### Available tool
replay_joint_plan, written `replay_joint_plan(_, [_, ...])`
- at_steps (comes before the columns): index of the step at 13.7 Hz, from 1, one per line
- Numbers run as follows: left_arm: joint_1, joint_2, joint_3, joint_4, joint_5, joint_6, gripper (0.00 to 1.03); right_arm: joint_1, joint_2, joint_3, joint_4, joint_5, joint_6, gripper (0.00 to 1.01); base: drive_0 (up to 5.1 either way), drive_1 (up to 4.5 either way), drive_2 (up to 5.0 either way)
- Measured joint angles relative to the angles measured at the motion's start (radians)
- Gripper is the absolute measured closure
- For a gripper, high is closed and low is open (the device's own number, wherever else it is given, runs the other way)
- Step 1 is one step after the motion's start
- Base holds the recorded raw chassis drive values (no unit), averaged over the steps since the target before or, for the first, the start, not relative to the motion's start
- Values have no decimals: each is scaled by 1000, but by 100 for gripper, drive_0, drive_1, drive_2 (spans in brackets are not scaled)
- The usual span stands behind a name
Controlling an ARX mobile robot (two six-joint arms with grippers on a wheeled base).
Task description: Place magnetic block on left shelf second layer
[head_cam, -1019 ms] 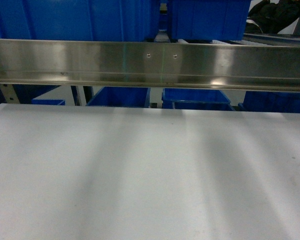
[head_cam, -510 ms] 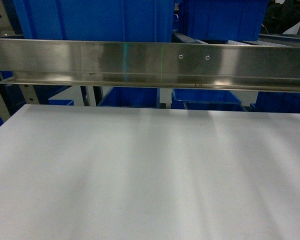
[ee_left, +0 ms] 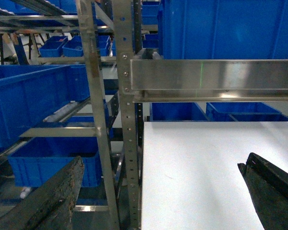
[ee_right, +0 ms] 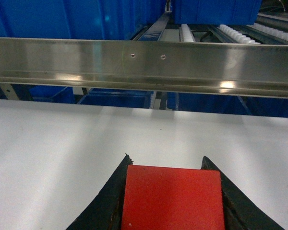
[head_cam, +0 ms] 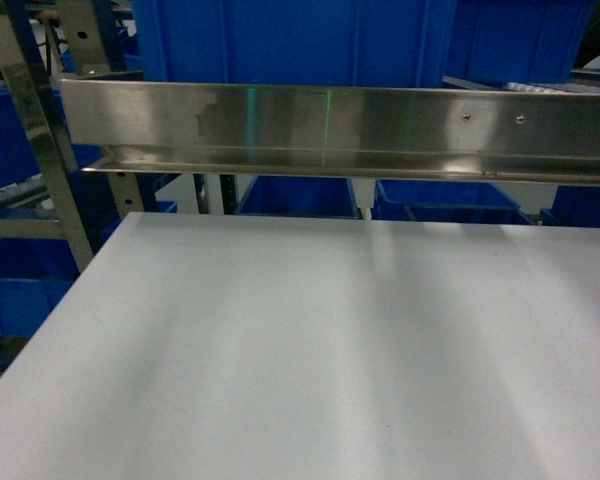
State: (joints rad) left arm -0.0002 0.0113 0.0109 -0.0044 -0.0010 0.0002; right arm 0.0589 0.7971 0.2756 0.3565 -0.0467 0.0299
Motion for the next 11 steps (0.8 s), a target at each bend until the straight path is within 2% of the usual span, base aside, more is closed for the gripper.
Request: replay_joint_plan(11, [0, 0, 0, 1, 1, 0, 5, 0, 0, 0, 2, 0, 0, 67, -495, 241, 241])
